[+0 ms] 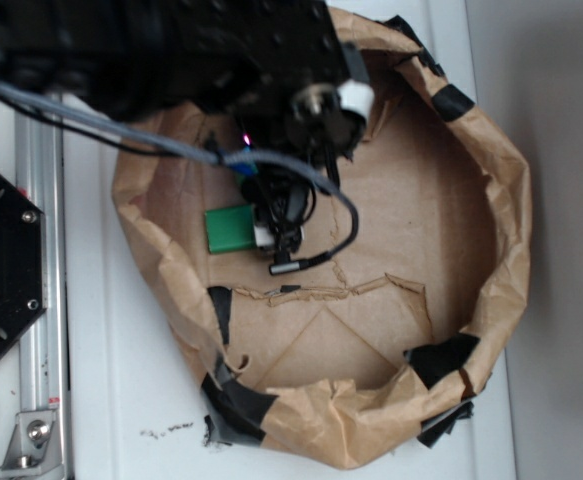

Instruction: Grab the green block.

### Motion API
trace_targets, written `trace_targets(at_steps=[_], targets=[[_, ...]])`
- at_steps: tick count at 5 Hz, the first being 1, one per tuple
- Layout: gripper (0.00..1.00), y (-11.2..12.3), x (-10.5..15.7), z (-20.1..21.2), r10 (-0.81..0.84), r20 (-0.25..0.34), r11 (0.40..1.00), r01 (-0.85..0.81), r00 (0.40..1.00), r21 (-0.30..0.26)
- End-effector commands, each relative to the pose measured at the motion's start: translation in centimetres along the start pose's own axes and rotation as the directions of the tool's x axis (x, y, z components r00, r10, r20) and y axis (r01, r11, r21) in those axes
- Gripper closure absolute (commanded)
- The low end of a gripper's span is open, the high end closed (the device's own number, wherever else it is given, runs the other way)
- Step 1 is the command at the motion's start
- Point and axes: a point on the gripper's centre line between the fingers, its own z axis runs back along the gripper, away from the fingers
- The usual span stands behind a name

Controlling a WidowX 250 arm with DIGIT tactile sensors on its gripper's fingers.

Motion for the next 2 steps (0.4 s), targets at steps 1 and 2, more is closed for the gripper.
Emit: trace_targets(at_steps=[1, 2], targets=[[0.00, -3.8, -2.9, -4.5, -0.065, -0.028, 0.998, 0.065, 0.998, 0.005], [1.00, -3.2, -2.9, -2.8, -0.042, 0.013, 0.999, 0.042, 0.999, 0.017]])
